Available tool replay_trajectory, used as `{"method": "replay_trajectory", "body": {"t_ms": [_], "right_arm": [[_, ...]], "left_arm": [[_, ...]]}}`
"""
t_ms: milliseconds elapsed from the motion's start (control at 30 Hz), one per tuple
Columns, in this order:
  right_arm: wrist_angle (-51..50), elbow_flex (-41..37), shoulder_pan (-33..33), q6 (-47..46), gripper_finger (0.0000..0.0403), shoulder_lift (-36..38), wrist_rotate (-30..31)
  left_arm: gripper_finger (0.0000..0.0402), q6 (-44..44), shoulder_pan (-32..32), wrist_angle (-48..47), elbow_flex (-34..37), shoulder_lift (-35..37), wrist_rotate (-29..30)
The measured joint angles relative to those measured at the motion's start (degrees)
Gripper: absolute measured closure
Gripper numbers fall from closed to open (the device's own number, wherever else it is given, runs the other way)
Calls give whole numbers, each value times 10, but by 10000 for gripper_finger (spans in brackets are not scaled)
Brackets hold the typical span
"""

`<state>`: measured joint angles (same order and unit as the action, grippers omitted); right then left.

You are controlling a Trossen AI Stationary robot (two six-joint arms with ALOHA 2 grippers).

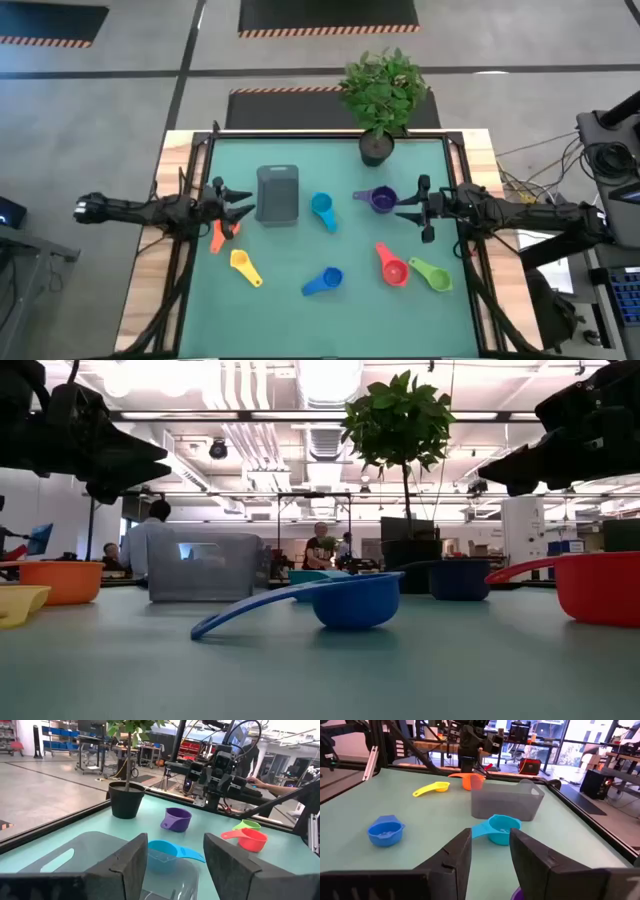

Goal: Nest measuring cups in basket

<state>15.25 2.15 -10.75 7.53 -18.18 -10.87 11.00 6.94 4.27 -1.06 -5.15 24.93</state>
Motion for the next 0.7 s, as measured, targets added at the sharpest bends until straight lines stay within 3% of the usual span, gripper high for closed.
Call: {"method": "replay_trajectory", "body": {"t_ms": [533,700], "right_arm": [[0,0,0,0,282,0,0],[0,0,0,0,282,0,0]], "left_arm": [[226,0,0,0,0,0,0],[226,-19,-7,-12,0,39,0]]}}
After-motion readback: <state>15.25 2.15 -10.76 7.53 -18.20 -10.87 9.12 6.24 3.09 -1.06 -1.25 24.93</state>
